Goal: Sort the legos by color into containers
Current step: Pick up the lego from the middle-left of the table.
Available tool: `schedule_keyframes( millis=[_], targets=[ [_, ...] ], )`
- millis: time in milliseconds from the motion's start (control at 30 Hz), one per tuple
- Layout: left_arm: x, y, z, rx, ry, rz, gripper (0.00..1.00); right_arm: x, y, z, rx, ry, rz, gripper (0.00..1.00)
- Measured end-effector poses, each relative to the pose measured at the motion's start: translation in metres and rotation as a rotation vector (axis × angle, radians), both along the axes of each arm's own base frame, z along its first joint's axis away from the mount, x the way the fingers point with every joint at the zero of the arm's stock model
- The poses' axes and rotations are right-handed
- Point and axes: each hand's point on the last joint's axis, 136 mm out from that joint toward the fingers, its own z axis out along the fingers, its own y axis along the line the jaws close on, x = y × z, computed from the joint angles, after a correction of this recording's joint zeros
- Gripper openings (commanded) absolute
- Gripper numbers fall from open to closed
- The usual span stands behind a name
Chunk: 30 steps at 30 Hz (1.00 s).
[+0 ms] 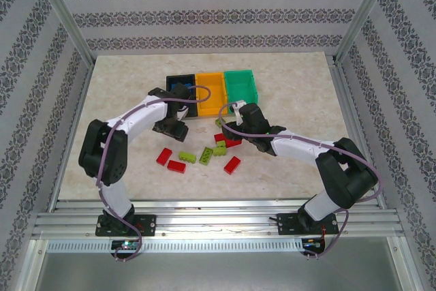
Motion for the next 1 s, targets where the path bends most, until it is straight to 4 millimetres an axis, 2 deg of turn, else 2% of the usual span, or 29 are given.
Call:
schedule_keyframes(
  millis=[67,233,333,433,567,600,800,900,1000],
  targets=[
    [-0.016,0.007,-0.008,0.015,0.032,0.027,0.7,0.0,0.0,0.0,0.0,0.0,0.0,0.55],
    [-0.063,0.027,-0.043,0.069,0.17,0.08,0.69,0.0,0.001,0.0,0.005,0.003,0.002,0.55],
    [-0.072,0.026,-0.051,0.063,0.208,0.103,0.65,-0.001,0.001,0.0,0.007,0.004,0.004,0.55],
    [-0.07,0.022,-0.055,0.044,0.206,0.122,0.54,0.0,0.001,0.0,0.008,0.004,0.004,0.55],
    [-0.068,0.018,-0.06,0.026,0.212,0.132,0.31,0.0,0.001,0.001,0.011,0.001,0.004,0.55],
    [-0.067,0.017,-0.059,0.026,0.211,0.133,0.29,0.0,0.001,0.001,0.012,0.0,0.004,0.55],
    [-0.054,0.009,-0.05,-0.005,0.178,0.133,0.27,0.003,-0.002,0.002,0.019,0.004,-0.005,0.55],
    [-0.034,-0.007,-0.034,-0.073,0.129,0.131,0.26,0.004,-0.002,0.003,0.024,0.001,-0.007,0.55],
    [-0.01,-0.029,-0.01,-0.176,0.069,0.13,0.26,0.006,-0.004,0.003,0.043,0.006,-0.017,0.55]
  ],
)
